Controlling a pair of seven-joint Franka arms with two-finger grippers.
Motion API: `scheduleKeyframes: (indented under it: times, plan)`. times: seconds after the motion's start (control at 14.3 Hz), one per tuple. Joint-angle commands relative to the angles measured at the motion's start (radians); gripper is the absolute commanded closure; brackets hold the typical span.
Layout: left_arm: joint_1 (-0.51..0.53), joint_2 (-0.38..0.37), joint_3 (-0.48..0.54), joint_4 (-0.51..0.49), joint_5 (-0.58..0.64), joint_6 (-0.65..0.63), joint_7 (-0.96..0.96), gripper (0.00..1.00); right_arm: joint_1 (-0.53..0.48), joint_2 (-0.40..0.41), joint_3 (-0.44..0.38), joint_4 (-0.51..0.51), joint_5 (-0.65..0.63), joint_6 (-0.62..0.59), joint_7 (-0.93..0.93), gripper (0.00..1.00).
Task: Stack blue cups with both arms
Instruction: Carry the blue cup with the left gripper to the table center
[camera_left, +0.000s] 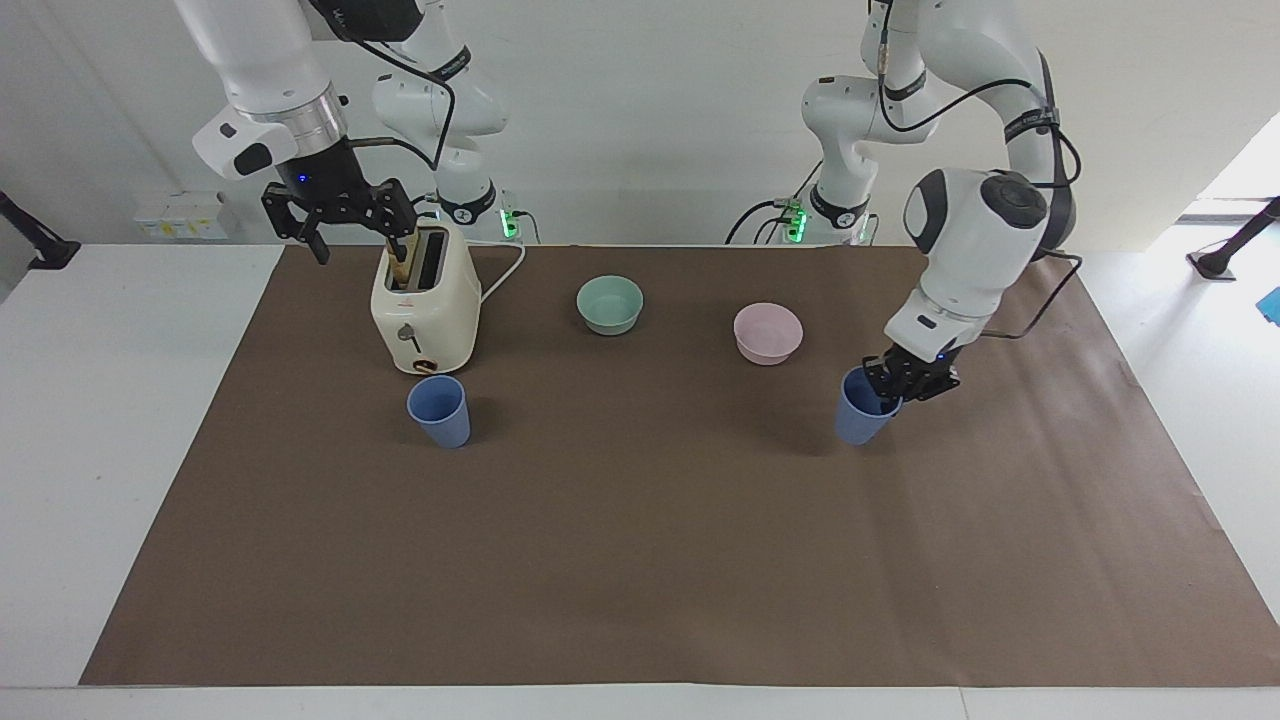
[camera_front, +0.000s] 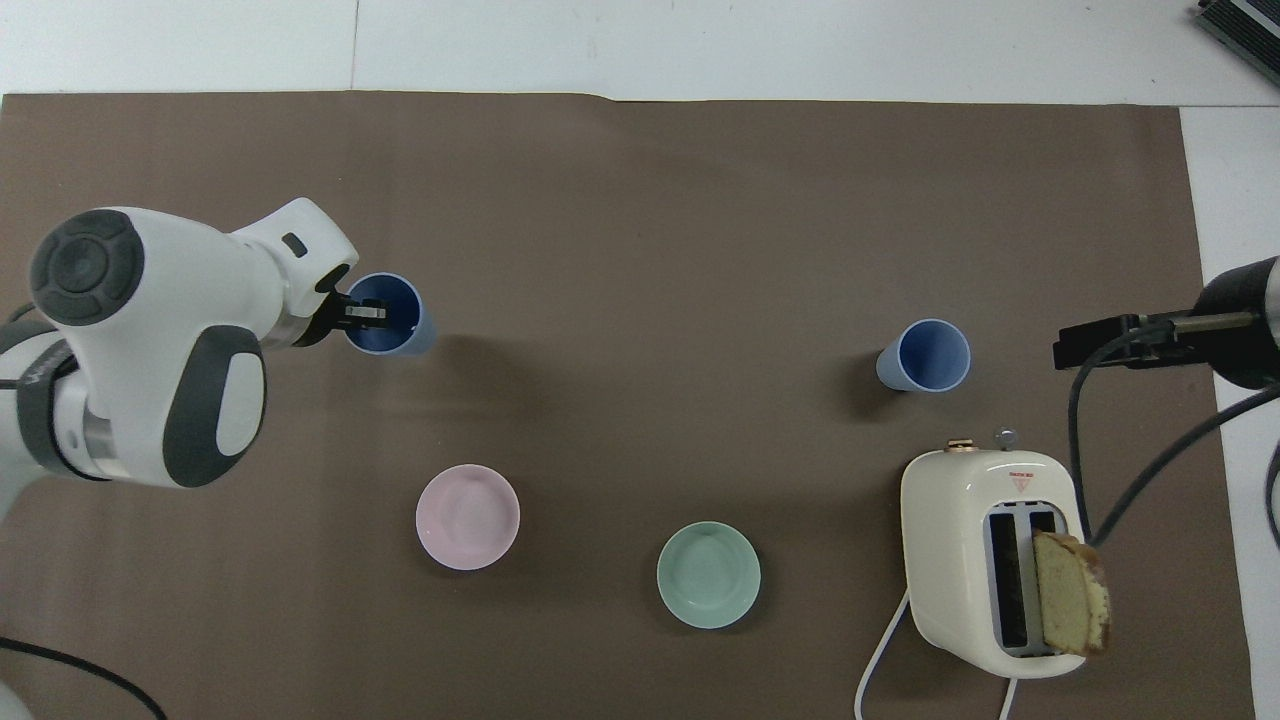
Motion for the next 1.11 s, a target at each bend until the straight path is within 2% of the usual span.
scheduleKeyframes:
  times: [0.0, 0.42, 0.84, 0.98, 1.05]
  plan:
    - [-0.099, 0.042, 0.017, -0.01, -0.01, 0.083, -0.153, 1.0, -0.014, -0.015, 0.008, -0.012, -0.005, -0.01, -0.017, 0.0]
    - [-0.224, 0.089, 0.017, -0.015, -0.01, 0.183, -0.355, 1.0, -0.014, -0.015, 0.008, -0.012, -0.003, -0.01, -0.017, 0.0]
    - [-0.296, 0.102, 0.015, -0.02, -0.012, 0.185, -0.405, 1.0, -0.024, -0.015, 0.003, -0.017, 0.014, 0.005, -0.017, 0.0]
    - [-0.327, 0.101, 0.015, -0.023, -0.012, 0.182, -0.419, 0.93, -0.024, -0.012, 0.003, -0.02, 0.014, 0.008, -0.018, 0.0]
    - [-0.328, 0.101, 0.015, -0.023, -0.012, 0.177, -0.432, 0.85, -0.024, -0.006, 0.003, -0.026, 0.014, 0.013, -0.018, 0.0]
